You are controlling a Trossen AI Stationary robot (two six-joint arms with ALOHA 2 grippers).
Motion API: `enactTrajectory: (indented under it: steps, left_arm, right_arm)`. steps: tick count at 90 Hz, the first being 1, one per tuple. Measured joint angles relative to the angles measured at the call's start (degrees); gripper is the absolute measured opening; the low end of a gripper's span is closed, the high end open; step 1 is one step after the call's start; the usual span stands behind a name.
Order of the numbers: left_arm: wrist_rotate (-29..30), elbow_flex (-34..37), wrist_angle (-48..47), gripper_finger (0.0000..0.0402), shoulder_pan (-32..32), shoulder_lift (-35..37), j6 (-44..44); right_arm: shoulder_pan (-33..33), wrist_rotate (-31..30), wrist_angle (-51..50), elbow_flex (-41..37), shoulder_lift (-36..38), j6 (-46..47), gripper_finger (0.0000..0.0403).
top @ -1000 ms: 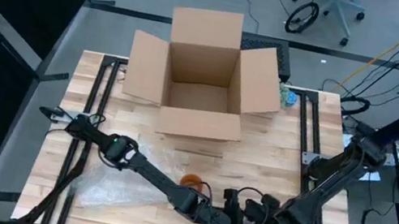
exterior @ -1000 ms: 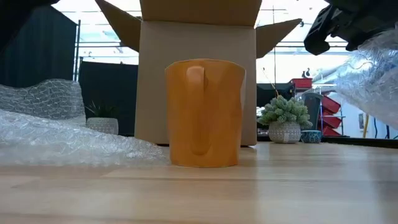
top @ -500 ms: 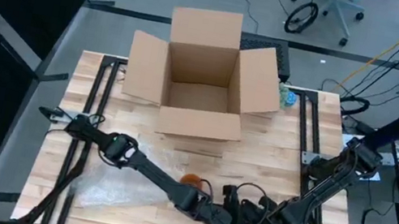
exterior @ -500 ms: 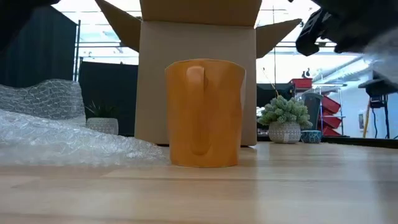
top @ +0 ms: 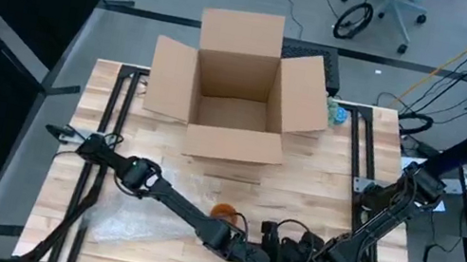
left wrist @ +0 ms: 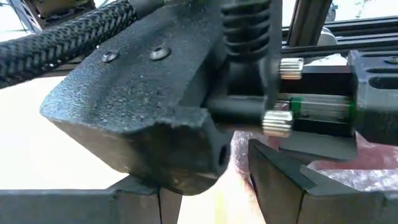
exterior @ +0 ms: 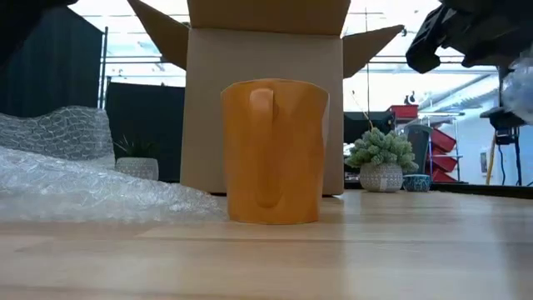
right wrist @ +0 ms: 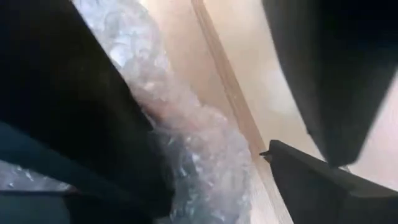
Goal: Wrap mug
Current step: Wrap the pink mug with the transparent bubble wrap
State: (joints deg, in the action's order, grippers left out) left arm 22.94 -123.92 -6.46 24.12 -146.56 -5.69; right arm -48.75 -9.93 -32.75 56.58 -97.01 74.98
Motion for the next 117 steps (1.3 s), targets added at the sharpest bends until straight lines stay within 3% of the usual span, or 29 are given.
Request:
enactTrajectory:
  steps: [18,26,33,53,66,79,101,117]
  left_arm:
    - [1.8,0.0,-0.4,0.0154,-0.1,0.0,0.0]
    - [0.6,0.0,-0.3,0.0154,-0.2,0.0,-0.2]
    - [0.9,0.0,-0.3,0.0154,-0.1,0.0,0.1]
    - [0.1,0.0,-0.2,0.0154,0.0,0.0,0.5]
    - [0.0,-0.1,0.4,0.0154,0.0,0.0,1.0]
    - [0.0,-0.1,0.2,0.0154,-0.1,0.0,0.7]
    - [0.4,-0.1,0.1,0.0154,-0.1,0.0,0.4]
    - [0.5,-0.1,0.0,0.0154,-0.1,0.0,0.2]
  right_arm:
    - [0.1,-0.5,0.1,0.1,0.0,1.3,0.0043]
    - [0.1,-1.1,-0.2,0.0,0.1,1.3,0.0032]
    - [0.0,-1.2,0.7,0.0,0.0,0.9,0.0067]
    - [-0.3,-1.0,0.8,-0.1,0.9,0.0,0.0253]
    - [-0.4,-0.4,-0.5,-0.2,3.9,-1.2,0.0324]
    - [-0.4,-0.6,-0.8,-0.1,8.7,-4.1,0.0351]
    - [-0.9,0.6,-3.0,0.0,16.3,-7.1,0.0352]
    - [-5.8,3.9,-3.9,0.1,20.0,-5.7,0.0352]
